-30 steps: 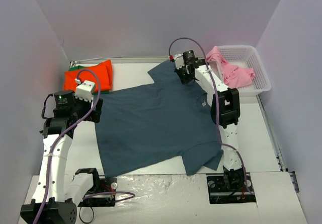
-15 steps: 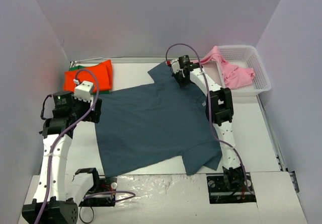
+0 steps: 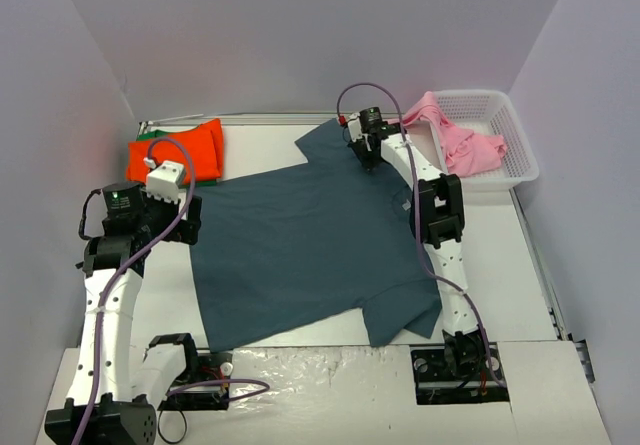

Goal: Fold and stack the t-shirts
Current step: Flatten out the tshirt

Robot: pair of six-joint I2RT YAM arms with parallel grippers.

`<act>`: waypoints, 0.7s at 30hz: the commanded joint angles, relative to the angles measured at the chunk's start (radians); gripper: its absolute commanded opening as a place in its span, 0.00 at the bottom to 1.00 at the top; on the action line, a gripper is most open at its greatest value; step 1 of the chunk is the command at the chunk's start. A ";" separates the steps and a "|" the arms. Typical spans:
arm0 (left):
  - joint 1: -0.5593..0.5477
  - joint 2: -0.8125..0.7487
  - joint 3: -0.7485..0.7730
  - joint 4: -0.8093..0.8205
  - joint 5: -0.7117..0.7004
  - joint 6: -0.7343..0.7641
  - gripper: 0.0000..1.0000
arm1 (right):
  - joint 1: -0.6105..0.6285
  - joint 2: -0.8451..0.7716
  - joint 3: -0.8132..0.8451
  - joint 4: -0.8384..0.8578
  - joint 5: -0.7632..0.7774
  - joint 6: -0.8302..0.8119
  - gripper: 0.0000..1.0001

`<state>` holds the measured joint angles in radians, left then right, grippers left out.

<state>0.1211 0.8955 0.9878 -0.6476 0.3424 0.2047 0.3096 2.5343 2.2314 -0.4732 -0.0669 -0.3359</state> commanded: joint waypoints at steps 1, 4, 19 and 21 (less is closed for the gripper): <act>0.012 -0.018 0.012 0.002 0.024 -0.011 0.94 | -0.061 0.057 0.019 -0.047 0.033 0.021 0.00; 0.015 -0.018 0.012 0.003 0.030 -0.011 0.94 | -0.092 0.064 0.019 -0.051 0.019 0.024 0.00; 0.038 -0.021 0.009 0.002 0.061 -0.016 0.94 | -0.187 0.118 0.039 -0.079 0.015 0.017 0.00; 0.041 -0.024 0.008 0.002 0.066 -0.018 0.94 | -0.193 0.115 0.030 -0.085 0.027 0.015 0.00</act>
<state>0.1513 0.8936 0.9878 -0.6479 0.3817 0.2001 0.1505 2.5790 2.2925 -0.4511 -0.0864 -0.3149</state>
